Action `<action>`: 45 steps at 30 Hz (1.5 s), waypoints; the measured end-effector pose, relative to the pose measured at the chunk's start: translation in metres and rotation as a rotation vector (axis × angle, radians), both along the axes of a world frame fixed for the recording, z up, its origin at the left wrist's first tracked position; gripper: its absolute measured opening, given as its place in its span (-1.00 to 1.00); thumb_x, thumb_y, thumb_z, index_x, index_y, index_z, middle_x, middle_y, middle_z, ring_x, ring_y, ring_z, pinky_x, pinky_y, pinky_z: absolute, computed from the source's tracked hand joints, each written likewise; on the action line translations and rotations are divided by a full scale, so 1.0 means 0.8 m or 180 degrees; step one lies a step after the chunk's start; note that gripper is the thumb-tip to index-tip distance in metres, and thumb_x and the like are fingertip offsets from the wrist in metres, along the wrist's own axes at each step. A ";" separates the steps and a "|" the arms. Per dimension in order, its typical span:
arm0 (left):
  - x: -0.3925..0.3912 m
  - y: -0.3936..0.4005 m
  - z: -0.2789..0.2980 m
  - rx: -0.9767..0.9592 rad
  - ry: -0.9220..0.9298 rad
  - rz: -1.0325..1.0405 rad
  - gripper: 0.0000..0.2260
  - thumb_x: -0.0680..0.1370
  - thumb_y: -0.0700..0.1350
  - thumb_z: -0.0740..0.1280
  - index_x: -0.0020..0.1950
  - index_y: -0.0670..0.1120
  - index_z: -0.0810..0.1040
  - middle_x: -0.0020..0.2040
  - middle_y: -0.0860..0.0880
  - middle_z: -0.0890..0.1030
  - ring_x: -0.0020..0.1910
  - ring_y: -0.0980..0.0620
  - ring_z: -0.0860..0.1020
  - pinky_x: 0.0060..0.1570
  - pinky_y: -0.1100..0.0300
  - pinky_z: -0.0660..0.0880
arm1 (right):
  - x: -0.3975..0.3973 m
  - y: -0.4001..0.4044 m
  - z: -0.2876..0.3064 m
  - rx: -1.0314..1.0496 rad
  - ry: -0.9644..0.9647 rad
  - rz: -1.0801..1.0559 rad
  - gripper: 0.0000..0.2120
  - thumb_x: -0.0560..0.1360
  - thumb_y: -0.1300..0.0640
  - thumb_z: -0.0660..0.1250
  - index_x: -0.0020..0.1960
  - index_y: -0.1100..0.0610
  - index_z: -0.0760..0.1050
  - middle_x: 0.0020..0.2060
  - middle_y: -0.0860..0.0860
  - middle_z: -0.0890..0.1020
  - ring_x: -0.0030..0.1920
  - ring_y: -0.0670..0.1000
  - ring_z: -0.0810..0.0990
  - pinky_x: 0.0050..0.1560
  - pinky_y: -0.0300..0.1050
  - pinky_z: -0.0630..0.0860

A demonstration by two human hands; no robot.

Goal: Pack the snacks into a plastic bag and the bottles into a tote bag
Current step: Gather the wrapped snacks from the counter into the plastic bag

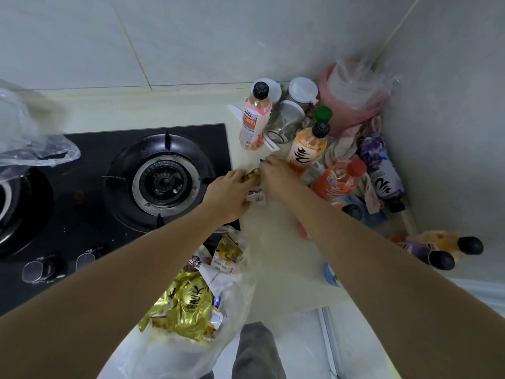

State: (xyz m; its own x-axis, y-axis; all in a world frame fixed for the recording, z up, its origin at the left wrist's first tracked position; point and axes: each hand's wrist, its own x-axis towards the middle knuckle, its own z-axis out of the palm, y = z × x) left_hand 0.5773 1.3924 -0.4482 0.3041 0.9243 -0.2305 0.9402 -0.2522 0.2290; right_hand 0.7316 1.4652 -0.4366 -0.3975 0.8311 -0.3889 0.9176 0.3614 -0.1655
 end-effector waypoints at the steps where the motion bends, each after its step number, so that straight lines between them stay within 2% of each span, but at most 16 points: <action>1: -0.002 -0.002 -0.001 0.0006 0.0040 -0.0027 -0.49 0.56 0.08 0.34 0.50 0.05 0.36 0.45 -0.07 0.37 0.40 -0.13 0.38 0.21 0.00 0.46 | 0.002 -0.004 -0.001 0.0056 -0.0010 0.0033 -0.56 0.51 0.32 0.37 0.37 0.20 0.43 0.33 0.14 0.40 0.32 0.18 0.44 0.25 0.06 0.47; 4: -0.006 -0.008 -0.005 -0.0008 0.0095 -0.0129 -0.38 0.50 0.09 0.44 0.52 0.02 0.34 0.46 -0.08 0.36 0.44 -0.14 0.34 0.28 -0.01 0.43 | 0.010 -0.017 -0.003 0.0212 -0.0023 0.0103 -0.52 0.49 0.36 0.37 0.39 0.22 0.41 0.33 0.15 0.38 0.34 0.17 0.40 0.26 0.05 0.46; 6: -0.007 -0.010 -0.007 -0.0030 0.0142 -0.0213 -0.30 0.46 0.08 0.49 0.54 0.01 0.31 0.47 -0.08 0.36 0.47 -0.14 0.31 0.36 -0.01 0.39 | 0.016 -0.025 -0.004 0.0254 -0.0087 0.0153 -0.64 0.48 0.36 0.38 0.26 0.22 0.46 0.27 0.15 0.38 0.28 0.18 0.43 0.17 0.07 0.48; 8: -0.004 -0.014 -0.010 -0.0005 0.0203 -0.0289 -0.30 0.47 0.07 0.50 0.54 0.00 0.29 0.42 -0.08 0.38 0.45 -0.13 0.32 0.37 0.00 0.38 | 0.020 -0.037 -0.004 0.0269 -0.0192 0.0100 -0.72 0.50 0.31 0.40 0.19 0.21 0.49 0.26 0.15 0.37 0.29 0.19 0.40 0.17 0.08 0.47; 13: 0.005 -0.023 -0.006 0.0049 0.0242 -0.0323 -0.29 0.41 0.13 0.48 0.49 -0.02 0.32 0.24 -0.10 0.40 0.18 -0.11 0.40 0.10 0.06 0.44 | 0.024 -0.080 -0.004 0.0267 -0.0181 -0.0379 -0.69 0.52 0.24 0.41 0.23 0.18 0.45 0.40 0.18 0.29 0.32 0.24 0.36 0.24 0.11 0.47; 16: 0.007 -0.025 0.006 0.0117 0.0171 -0.0305 -0.33 0.35 0.14 0.49 0.39 -0.03 0.37 0.16 -0.10 0.38 0.09 -0.10 0.39 -0.08 0.09 0.41 | 0.033 -0.101 -0.003 0.0064 0.0011 -0.0650 -0.67 0.51 0.19 0.44 0.22 0.16 0.42 0.29 0.15 0.36 0.26 0.23 0.40 0.15 0.11 0.48; 19: 0.005 -0.031 0.032 0.0120 -0.0102 -0.0054 -0.41 0.32 0.17 0.48 0.25 -0.01 0.40 0.07 -0.05 0.33 0.05 -0.10 0.41 -0.19 0.09 0.37 | 0.037 -0.118 0.006 0.0191 0.0390 -0.0879 -0.72 0.50 0.20 0.42 0.17 0.17 0.44 0.19 0.14 0.41 0.17 0.22 0.48 0.08 0.07 0.50; 22: -0.014 -0.049 0.073 0.0136 -0.0416 0.0258 -0.43 0.32 0.19 0.49 0.20 0.01 0.37 0.05 -0.03 0.33 0.05 -0.08 0.41 -0.11 0.05 0.46 | 0.032 -0.137 0.027 0.0329 0.0743 -0.0882 -0.75 0.52 0.15 0.43 0.15 0.16 0.47 0.15 0.11 0.45 0.14 0.19 0.50 0.04 -0.02 0.41; 24: -0.036 -0.077 0.102 0.0170 -0.0647 0.0475 -0.48 0.33 0.21 0.49 0.10 0.05 0.31 0.03 -0.02 0.35 0.02 -0.06 0.41 -0.08 0.04 0.46 | 0.025 -0.154 0.047 0.0311 0.1079 -0.0906 -0.75 0.52 0.12 0.44 0.15 0.15 0.50 0.12 0.08 0.49 0.13 0.14 0.51 0.06 -0.04 0.39; 27: -0.075 -0.138 0.135 0.0071 -0.0840 0.0834 -0.50 0.34 0.26 0.49 0.05 0.05 0.35 0.01 0.00 0.41 0.04 -0.05 0.43 -0.04 0.02 0.48 | 0.004 -0.195 0.076 0.0151 0.1656 -0.0969 -0.70 0.50 0.09 0.46 0.19 0.13 0.55 0.08 0.06 0.58 0.08 0.09 0.58 0.10 -0.04 0.49; 30: -0.099 -0.212 0.152 -0.0002 -0.0919 0.1143 -0.52 0.35 0.27 0.49 0.07 0.07 0.39 0.02 0.04 0.46 0.09 -0.04 0.45 0.01 0.01 0.50 | -0.021 -0.245 0.090 -0.0187 0.2037 -0.0783 -0.60 0.46 0.04 0.50 0.27 0.10 0.56 0.11 0.04 0.63 0.06 0.05 0.64 0.15 0.07 0.60; 34: -0.108 -0.287 0.152 0.0045 -0.0868 0.1243 -0.42 0.36 0.27 0.49 0.24 0.00 0.45 0.14 0.02 0.53 0.21 -0.07 0.47 0.16 0.02 0.48 | -0.048 -0.288 0.095 -0.0210 0.1890 -0.0278 -0.54 0.46 0.02 0.53 0.31 0.10 0.55 0.18 0.02 0.64 0.14 0.03 0.63 0.19 0.06 0.59; 38: -0.110 -0.305 0.138 -0.0132 -0.0504 0.1325 -0.41 0.36 0.32 0.45 0.24 0.03 0.42 0.13 0.00 0.53 0.21 -0.07 0.48 0.10 0.00 0.50 | -0.058 -0.295 0.097 -0.0042 0.1469 0.0072 -0.57 0.41 0.05 0.55 0.24 0.03 0.57 0.11 -0.05 0.64 0.12 0.03 0.59 0.09 -0.01 0.56; 40: -0.108 -0.304 0.133 -0.0262 -0.0313 0.1215 -0.34 0.34 0.29 0.49 0.32 0.05 0.38 0.17 0.00 0.52 0.27 -0.08 0.43 0.18 -0.02 0.48 | -0.056 -0.293 0.098 -0.0066 0.1379 0.0097 -0.54 0.38 0.04 0.58 0.25 -0.01 0.58 0.10 -0.07 0.66 0.12 0.02 0.60 0.07 -0.04 0.55; 43: -0.106 -0.308 0.128 -0.0343 -0.0213 0.1057 -0.28 0.32 0.25 0.54 0.38 0.10 0.34 0.28 0.02 0.48 0.34 -0.08 0.36 0.28 -0.05 0.43 | -0.050 -0.292 0.099 -0.0278 0.1422 0.0166 -0.44 0.36 0.07 0.62 0.34 -0.02 0.59 0.18 -0.06 0.67 0.19 0.01 0.59 0.14 -0.09 0.51; 45: -0.108 -0.313 0.127 -0.0282 -0.0228 0.1036 -0.20 0.29 0.24 0.57 0.44 0.13 0.31 0.36 0.02 0.44 0.38 -0.09 0.33 0.32 -0.07 0.41 | -0.045 -0.294 0.101 -0.0375 0.1592 0.0113 -0.43 0.37 0.08 0.61 0.36 -0.02 0.58 0.26 -0.04 0.65 0.26 0.01 0.59 0.25 -0.05 0.52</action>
